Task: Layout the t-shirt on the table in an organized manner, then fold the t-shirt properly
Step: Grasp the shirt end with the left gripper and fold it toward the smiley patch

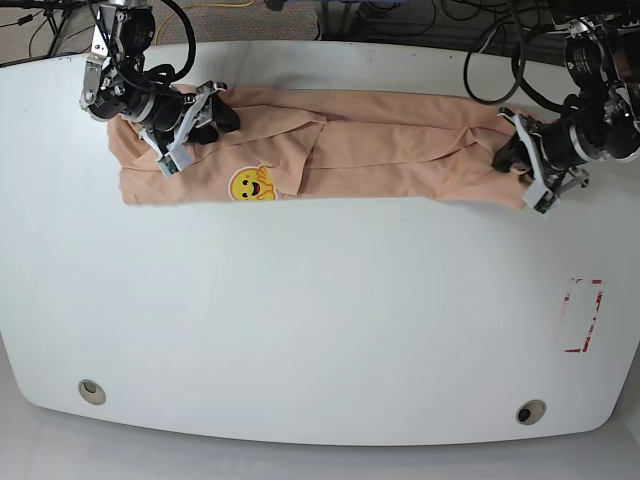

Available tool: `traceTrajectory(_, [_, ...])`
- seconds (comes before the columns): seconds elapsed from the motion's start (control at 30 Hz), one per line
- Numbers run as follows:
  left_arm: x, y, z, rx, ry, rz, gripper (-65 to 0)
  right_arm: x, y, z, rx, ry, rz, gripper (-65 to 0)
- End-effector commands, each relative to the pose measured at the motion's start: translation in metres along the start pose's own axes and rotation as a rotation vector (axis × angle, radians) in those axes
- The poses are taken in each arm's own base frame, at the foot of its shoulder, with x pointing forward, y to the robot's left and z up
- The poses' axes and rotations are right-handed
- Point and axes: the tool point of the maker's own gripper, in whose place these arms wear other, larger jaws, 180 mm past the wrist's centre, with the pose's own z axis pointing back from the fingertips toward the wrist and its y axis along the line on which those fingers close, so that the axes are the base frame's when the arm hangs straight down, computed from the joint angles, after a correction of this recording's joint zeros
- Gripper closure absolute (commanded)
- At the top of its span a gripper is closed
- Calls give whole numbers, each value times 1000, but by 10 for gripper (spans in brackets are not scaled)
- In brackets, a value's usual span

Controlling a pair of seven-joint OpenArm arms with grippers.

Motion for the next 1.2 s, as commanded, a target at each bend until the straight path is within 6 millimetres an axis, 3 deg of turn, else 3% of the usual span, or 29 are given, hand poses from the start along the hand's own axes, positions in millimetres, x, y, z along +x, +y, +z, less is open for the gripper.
traceTrajectory(0.0, [24,-25,-6,-53,-51,-72,-42,2,-4,4,-18,9,14,-276])
traceTrajectory(0.2, [48,-62,-28,-160,-87,-129,-42,2,-4,4,-18,9,14,-276])
traceTrajectory(0.33, [75,-93,-40,-240,-151,-156,-42,2,-4,4,-18,9,14,-276])
traceTrajectory(0.5, [92,-115,-56,-315,-195,-112,-43,2,-1,1,-10,4,5,-276])
traceTrajectory(0.8, [90,-131,-86,-418,-170,2,-43,2,1,0,-6,1,0,-276])
traceTrajectory(1.17, [101,-143,-94,-464,-189,38,-44,2,2,0,-5,-1,0,-276])
